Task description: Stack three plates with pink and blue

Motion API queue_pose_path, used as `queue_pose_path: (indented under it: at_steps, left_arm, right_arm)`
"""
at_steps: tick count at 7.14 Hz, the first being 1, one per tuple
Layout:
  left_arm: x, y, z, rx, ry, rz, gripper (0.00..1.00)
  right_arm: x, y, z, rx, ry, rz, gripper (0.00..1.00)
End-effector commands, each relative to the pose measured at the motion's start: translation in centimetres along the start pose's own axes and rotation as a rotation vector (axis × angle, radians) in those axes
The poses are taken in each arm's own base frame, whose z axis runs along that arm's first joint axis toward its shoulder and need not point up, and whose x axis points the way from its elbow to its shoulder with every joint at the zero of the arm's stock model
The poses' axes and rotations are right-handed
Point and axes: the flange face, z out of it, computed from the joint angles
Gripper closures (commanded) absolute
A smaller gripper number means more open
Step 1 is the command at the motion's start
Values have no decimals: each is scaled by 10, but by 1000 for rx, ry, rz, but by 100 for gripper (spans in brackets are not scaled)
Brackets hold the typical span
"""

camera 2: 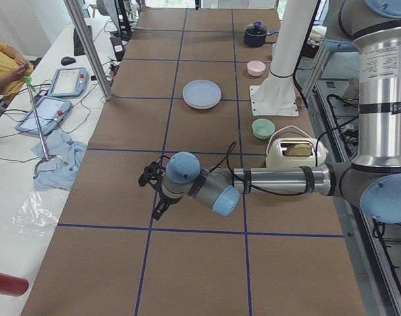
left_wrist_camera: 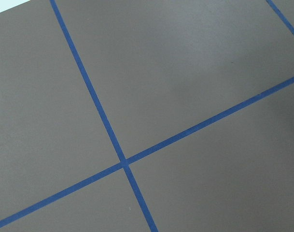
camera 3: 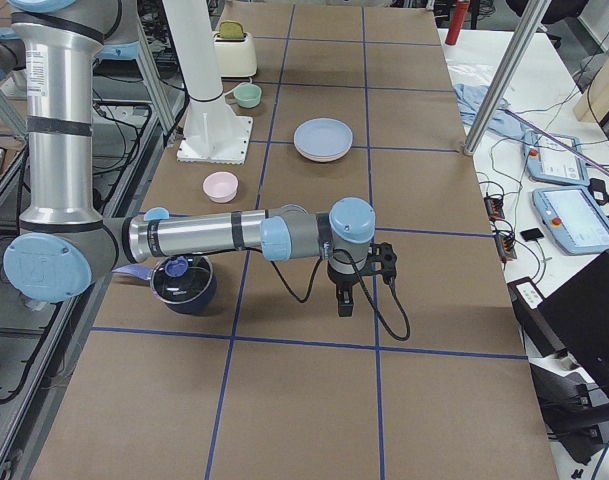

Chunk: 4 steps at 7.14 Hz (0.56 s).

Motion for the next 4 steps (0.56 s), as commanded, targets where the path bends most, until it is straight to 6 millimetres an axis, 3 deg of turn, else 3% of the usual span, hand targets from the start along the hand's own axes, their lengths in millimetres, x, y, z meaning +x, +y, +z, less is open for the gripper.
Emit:
queue_pose_path:
  at_steps: [1,4]
  left_arm:
    - [7,10,-6,1,-1,1,1]
    - [4,16,-3,-8,0,-11,1]
  right_arm:
    - [2,-6,12,-25,-3,1,0]
    - [0,-10,11,-17,3,7,0]
